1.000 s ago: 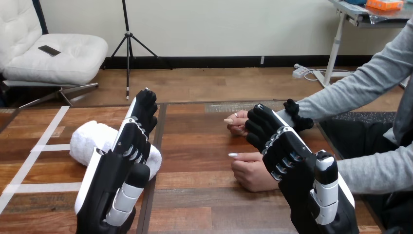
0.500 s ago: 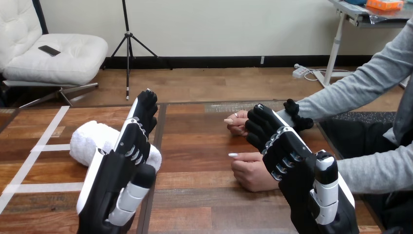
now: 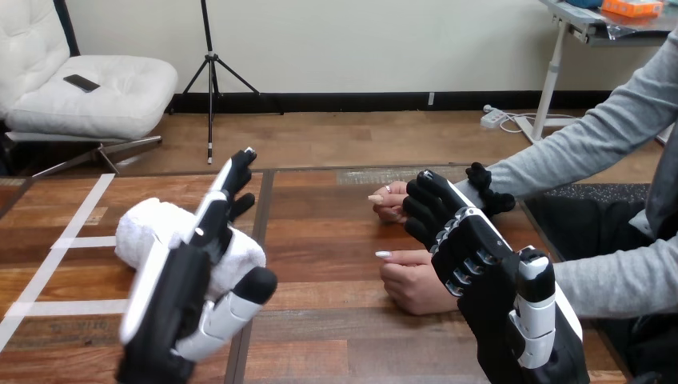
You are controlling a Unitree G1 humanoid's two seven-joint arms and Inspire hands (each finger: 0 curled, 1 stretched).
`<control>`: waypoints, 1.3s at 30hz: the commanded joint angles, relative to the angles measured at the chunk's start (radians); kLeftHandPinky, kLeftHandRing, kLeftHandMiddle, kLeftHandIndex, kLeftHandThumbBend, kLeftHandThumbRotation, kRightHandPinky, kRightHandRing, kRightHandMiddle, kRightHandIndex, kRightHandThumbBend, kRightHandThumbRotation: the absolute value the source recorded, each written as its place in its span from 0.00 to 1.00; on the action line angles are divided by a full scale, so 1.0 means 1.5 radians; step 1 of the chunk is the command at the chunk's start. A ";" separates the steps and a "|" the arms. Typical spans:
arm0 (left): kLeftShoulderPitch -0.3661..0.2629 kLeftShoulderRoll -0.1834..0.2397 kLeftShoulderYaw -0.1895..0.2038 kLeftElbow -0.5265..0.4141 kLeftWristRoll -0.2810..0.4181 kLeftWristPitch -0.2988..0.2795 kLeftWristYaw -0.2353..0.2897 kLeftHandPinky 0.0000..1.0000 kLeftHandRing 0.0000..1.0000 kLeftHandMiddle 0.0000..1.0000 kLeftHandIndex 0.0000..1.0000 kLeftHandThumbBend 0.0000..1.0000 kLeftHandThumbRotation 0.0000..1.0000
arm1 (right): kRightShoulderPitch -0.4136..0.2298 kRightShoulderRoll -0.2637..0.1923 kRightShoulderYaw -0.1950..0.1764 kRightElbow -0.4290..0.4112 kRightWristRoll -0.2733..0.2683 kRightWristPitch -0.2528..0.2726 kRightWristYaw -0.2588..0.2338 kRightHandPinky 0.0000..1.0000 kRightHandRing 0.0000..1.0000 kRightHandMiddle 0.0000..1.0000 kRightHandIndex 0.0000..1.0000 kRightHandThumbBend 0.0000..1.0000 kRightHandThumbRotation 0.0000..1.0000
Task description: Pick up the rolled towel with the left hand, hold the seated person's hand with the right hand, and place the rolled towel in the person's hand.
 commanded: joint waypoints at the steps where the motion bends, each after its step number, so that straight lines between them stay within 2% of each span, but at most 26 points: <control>1: -0.086 0.049 0.046 0.039 0.006 -0.032 0.005 0.88 0.96 0.98 0.94 0.99 0.79 | -0.037 0.003 -0.007 -0.018 0.004 -0.015 -0.001 0.98 0.97 0.96 0.93 0.80 1.00; 8: -0.125 0.101 0.079 0.084 0.020 -0.034 0.005 0.83 0.94 0.98 0.94 1.00 0.76 | -0.037 0.001 -0.008 -0.022 0.000 -0.012 -0.004 0.99 0.97 0.96 0.94 0.81 1.00; 14: -0.150 0.144 0.095 0.113 0.020 -0.025 -0.009 0.88 0.97 0.99 0.94 1.00 0.75 | -0.038 0.001 -0.009 -0.019 0.002 -0.013 -0.002 1.00 0.97 0.96 0.94 0.80 1.00; 19: -0.168 0.177 0.098 0.135 0.002 -0.021 -0.034 0.94 0.99 1.00 0.95 1.00 0.71 | -0.038 0.000 -0.010 -0.020 0.001 -0.013 -0.003 1.00 0.97 0.96 0.94 0.81 1.00; 25: -0.194 0.213 0.101 0.163 -0.010 -0.034 -0.065 0.96 0.99 0.99 0.95 1.00 0.67 | -0.039 0.001 -0.012 -0.019 0.000 -0.016 -0.003 1.00 0.97 0.95 0.93 0.81 1.00; 34: -0.226 0.274 0.103 0.183 0.017 -0.038 -0.096 0.93 0.97 0.96 0.93 1.00 0.65 | -0.041 0.000 -0.015 -0.019 -0.003 -0.019 -0.004 1.00 0.97 0.95 0.93 0.81 1.00; 39: -0.242 0.299 0.102 0.183 0.026 -0.021 -0.110 0.93 0.96 0.95 0.93 1.00 0.65 | -0.042 -0.001 -0.017 -0.020 -0.002 -0.019 -0.003 1.00 0.96 0.95 0.92 0.81 1.00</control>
